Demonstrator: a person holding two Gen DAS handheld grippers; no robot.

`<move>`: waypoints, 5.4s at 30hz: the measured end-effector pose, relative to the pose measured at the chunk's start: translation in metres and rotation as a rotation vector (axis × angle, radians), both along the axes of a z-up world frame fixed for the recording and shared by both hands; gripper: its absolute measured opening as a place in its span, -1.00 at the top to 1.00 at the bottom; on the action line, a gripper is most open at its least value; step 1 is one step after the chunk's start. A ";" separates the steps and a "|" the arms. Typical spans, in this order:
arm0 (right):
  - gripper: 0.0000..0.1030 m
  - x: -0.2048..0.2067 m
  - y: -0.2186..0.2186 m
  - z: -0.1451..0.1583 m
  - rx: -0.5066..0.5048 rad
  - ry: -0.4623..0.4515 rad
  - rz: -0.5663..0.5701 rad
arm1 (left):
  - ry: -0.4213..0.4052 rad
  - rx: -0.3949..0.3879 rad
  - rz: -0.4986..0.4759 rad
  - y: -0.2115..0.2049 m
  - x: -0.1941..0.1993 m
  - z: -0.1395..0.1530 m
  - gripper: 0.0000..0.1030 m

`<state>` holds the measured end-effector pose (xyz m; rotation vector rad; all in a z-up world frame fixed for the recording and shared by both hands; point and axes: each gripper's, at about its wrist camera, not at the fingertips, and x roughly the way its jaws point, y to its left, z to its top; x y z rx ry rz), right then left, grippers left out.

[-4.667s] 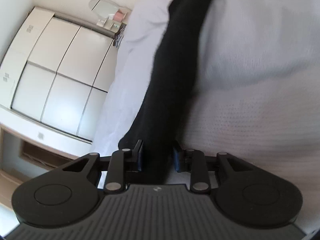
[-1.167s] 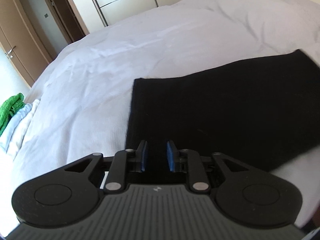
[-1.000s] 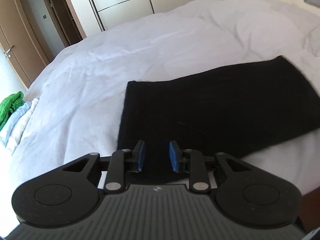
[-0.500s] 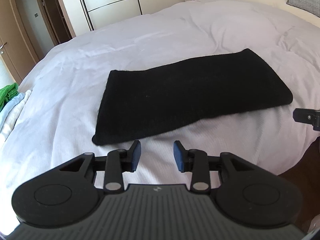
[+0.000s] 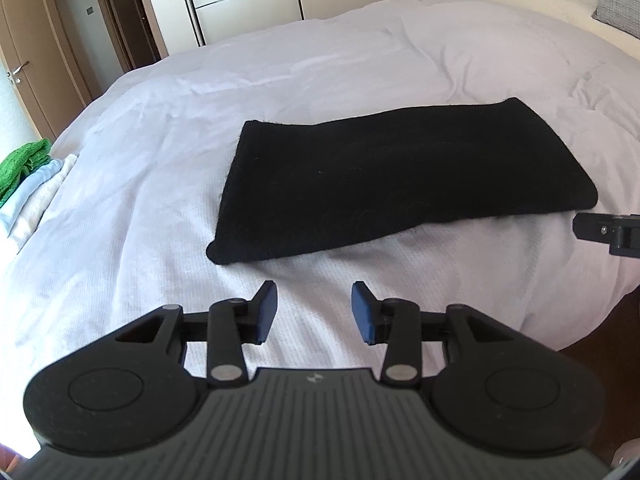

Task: Fold clothes
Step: 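Open both grippers and pull back from the folded cardigan, then grasp the folded cardigan's end with both grippers, then lift the cardigan end with both grippers and fold it over the rest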

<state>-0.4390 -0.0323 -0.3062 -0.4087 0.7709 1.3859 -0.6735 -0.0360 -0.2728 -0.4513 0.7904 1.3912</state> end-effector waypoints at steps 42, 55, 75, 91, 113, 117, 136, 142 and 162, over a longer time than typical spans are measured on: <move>-0.42 0.085 0.026 -0.079 0.104 0.843 -0.297 | -0.091 -0.045 -0.004 0.080 -0.048 -0.027 0.19; 0.17 0.117 0.038 -0.135 0.158 1.130 -0.472 | -0.129 0.001 -0.087 0.114 -0.030 -0.029 0.26; 0.54 0.048 0.087 -0.039 0.193 0.255 -0.231 | -0.378 -0.028 -0.356 0.141 -0.023 -0.013 0.36; 0.31 0.112 0.065 -0.114 0.119 0.812 -0.373 | -0.092 0.032 -0.488 0.143 0.069 -0.045 0.45; 0.40 0.112 0.062 -0.118 0.122 0.794 -0.356 | -0.272 -0.041 -0.293 0.161 0.075 -0.068 0.85; 0.40 0.112 0.058 -0.118 0.119 0.790 -0.353 | -0.335 0.019 -0.249 0.161 0.069 -0.045 0.83; 0.44 0.109 0.070 -0.109 0.123 0.750 -0.416 | -0.165 -0.050 -0.296 0.152 0.043 -0.058 0.69; 0.54 0.085 0.081 -0.066 0.116 0.434 -0.314 | -0.238 -0.013 -0.221 0.142 0.000 -0.024 0.68; 0.39 -0.148 0.066 -0.011 0.278 -0.236 0.508 | -0.679 -0.117 -0.046 0.136 -0.150 -0.015 0.60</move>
